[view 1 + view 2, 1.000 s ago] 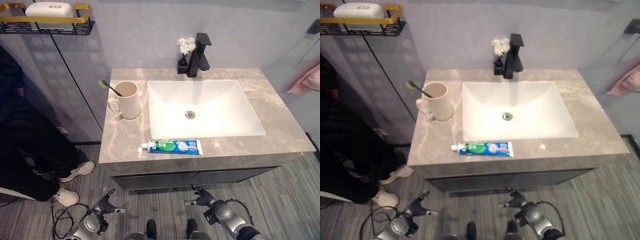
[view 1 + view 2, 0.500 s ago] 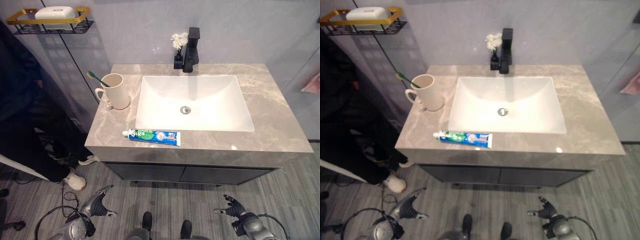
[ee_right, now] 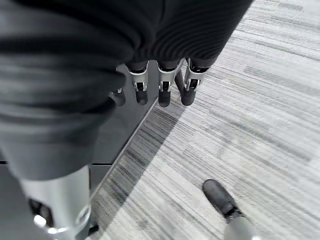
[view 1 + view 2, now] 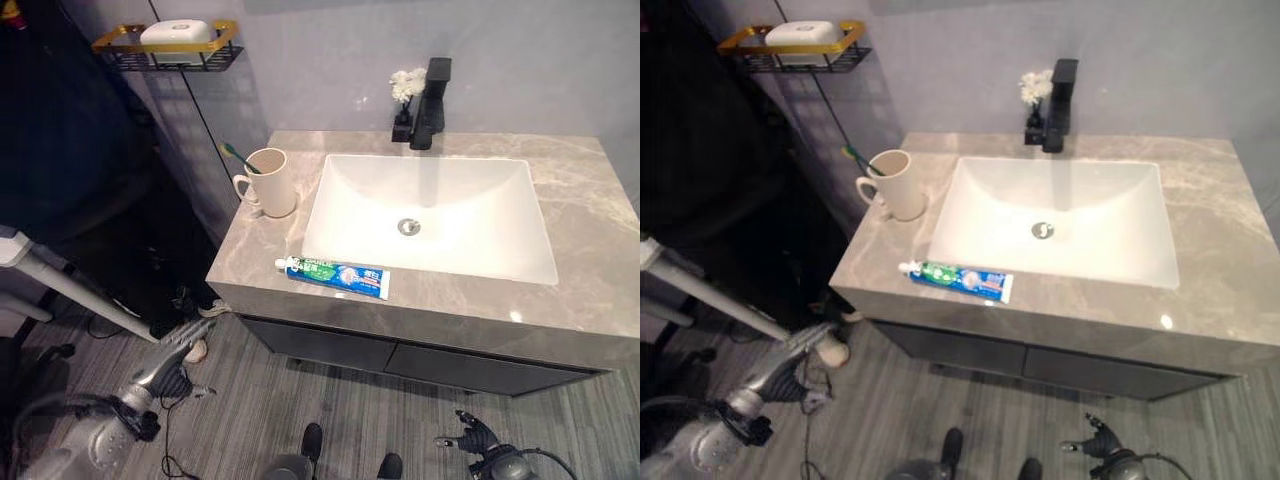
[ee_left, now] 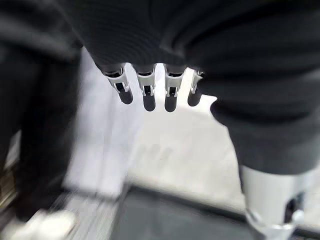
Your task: Put brush and paste in cup on sink, flatten towel.
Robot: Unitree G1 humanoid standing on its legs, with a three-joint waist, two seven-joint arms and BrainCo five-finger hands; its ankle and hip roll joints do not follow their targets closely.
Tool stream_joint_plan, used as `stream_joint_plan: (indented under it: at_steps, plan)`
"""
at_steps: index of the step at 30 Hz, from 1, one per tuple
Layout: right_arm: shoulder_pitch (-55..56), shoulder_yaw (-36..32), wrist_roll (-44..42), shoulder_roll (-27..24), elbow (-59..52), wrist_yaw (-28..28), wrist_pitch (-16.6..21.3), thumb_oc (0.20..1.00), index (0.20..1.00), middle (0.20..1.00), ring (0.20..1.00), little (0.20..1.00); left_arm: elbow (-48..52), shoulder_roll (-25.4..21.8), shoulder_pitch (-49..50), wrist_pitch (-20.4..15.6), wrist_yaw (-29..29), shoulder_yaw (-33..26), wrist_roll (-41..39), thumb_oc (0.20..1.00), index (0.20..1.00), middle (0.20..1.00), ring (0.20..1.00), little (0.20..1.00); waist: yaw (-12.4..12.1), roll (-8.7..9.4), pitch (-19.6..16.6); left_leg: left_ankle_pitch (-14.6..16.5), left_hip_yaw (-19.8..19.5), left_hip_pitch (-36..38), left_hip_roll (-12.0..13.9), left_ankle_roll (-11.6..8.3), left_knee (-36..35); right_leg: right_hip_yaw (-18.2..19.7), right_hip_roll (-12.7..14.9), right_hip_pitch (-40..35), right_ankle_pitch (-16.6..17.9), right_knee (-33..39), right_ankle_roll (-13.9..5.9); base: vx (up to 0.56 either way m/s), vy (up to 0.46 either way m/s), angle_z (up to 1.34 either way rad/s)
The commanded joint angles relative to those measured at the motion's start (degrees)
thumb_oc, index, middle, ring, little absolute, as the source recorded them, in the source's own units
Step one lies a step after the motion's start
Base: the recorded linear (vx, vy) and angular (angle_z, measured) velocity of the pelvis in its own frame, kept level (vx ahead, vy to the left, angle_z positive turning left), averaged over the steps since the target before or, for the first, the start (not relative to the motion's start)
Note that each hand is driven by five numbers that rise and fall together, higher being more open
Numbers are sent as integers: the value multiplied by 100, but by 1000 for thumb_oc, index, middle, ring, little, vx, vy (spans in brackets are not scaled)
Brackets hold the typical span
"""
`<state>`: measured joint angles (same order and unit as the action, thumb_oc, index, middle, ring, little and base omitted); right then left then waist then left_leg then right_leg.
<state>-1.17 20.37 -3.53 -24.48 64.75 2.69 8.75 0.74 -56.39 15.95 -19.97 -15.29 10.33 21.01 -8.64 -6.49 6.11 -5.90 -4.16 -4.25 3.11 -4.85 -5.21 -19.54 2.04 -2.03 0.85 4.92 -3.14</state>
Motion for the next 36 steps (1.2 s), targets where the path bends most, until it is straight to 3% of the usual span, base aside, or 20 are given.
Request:
stream_joint_plan:
  at_steps: [1, 16, 23, 30, 36]
  plan:
    - [-175, 68, 129, 120, -123, 123, 70, 1000, 1000, 1000, 1000, 1000, 48, -161, -170, -213, -263, -290, -232, 1000, 1000, 1000, 1000, 1000, 122, 348, -125, -229, 121, -298, 28, -288, 21, 357, 622, -82, 61, -199, -575, 0, 0, 0]
    - [43, 80, 158, 249, -125, -27, -59, 1000, 1000, 1000, 1000, 1000, 628, -44, -451, -173, -286, -1035, -801, 1000, 1000, 1000, 1000, 1000, 357, 388, -196, -116, 381, -184, 97, -277, 21, 651, 628, -36, 180, -64, -603, -1, 2, -4]
    - [167, 41, 169, 263, -169, -101, -110, 1000, 1000, 1000, 1000, 1000, 649, 185, -960, -161, -53, -815, -1209, 1000, 1000, 1000, 1000, 1000, 586, 396, -191, -65, 528, -180, 135, -280, 21, 839, 635, 70, 249, -26, -623, 5, 16, -14]
    - [271, -48, 112, 285, -139, -131, -122, 1000, 1000, 1000, 1000, 1000, 610, 233, -1232, -167, 83, -551, -1352, 1000, 1000, 1000, 1000, 1000, 687, 423, -215, -24, 623, -204, 154, -269, 21, 967, 642, 169, 308, -9, -646, 19, 21, -13]
    - [335, -109, 120, 301, -88, -170, -200, 1000, 1000, 1000, 1000, 1000, 702, 142, -1396, -117, 523, -442, -1866, 1000, 1000, 1000, 1000, 1000, 832, 431, -294, 72, 844, -163, 148, -202, 21, 1226, 674, 300, 397, 7, -706, 35, 36, -22]
